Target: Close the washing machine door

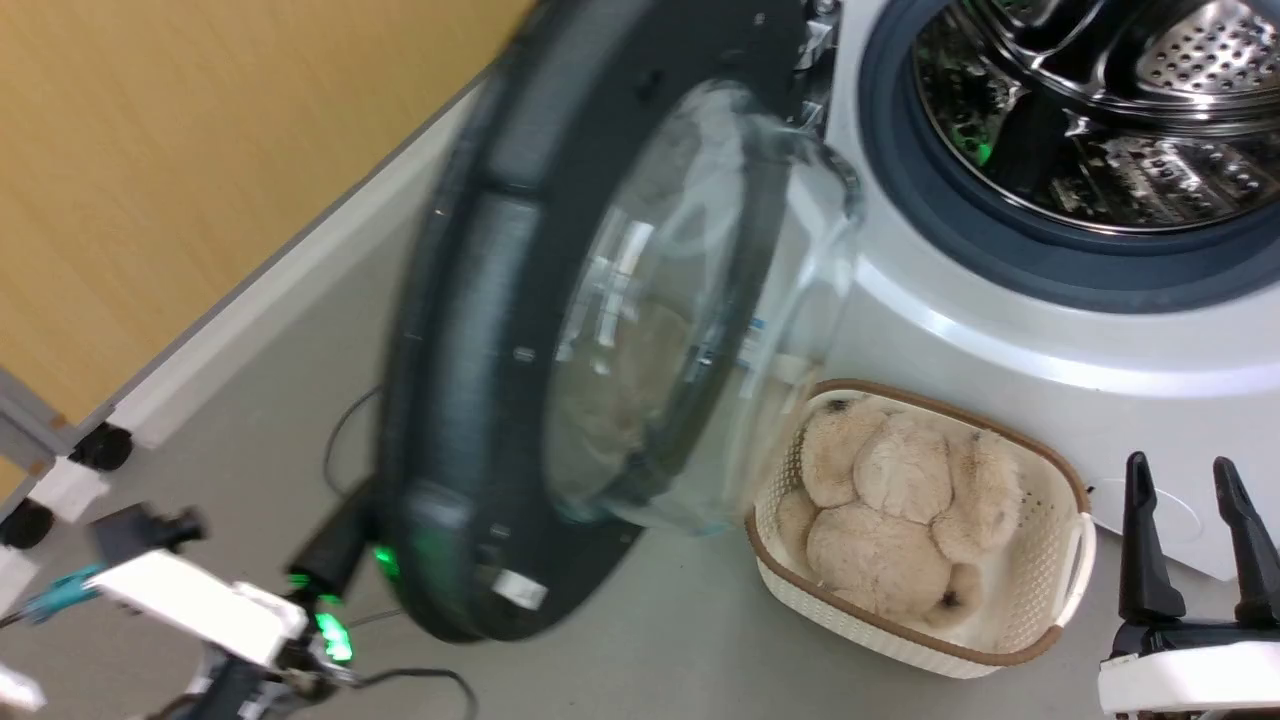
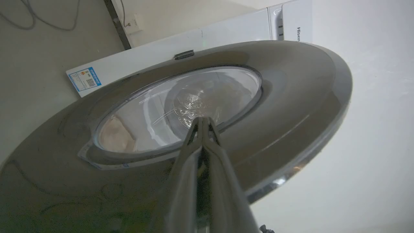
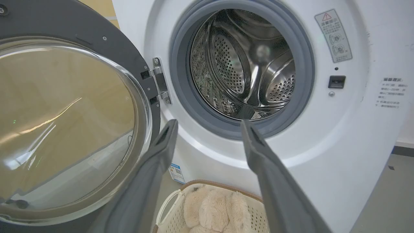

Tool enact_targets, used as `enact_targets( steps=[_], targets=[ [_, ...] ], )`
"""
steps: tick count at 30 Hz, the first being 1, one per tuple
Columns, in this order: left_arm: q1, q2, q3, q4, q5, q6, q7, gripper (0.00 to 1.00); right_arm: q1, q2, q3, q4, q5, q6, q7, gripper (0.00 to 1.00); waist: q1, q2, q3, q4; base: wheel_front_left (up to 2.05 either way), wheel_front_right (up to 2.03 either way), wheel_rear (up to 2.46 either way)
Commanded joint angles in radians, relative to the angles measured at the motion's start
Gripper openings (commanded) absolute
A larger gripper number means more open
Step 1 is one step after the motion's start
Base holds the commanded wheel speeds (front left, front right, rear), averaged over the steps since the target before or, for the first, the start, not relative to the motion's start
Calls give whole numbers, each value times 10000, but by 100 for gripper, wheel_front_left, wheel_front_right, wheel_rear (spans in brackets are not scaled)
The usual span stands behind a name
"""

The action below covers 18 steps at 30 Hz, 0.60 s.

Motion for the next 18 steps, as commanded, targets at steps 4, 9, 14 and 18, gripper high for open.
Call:
enact_targets(
  steps=[4, 9, 14, 18],
  targets=[
    [373, -36, -1183, -872, -300, -139, 539, 0, -70, 37, -75, -57, 161, 8, -171, 100, 0, 0, 93, 146, 0, 0, 0],
    [572, -36, -2487, -1671, -641, -193, 863, 0, -194, 39, -61, -59, 277, 8, -275, 100, 0, 0, 151, -28, 0, 0, 0],
    [603, -37, -3960, -1771, -737, -203, 592, 0, -299, 40, -51, -77, 314, 8, -293, 100, 0, 0, 204, -701, 0, 0, 0],
    [313, -37, -5074, -1586, -453, -203, 272, 0, -383, 40, -60, -94, 294, 8, -293, 100, 0, 0, 248, -1419, 0, 0, 0]
  ],
)
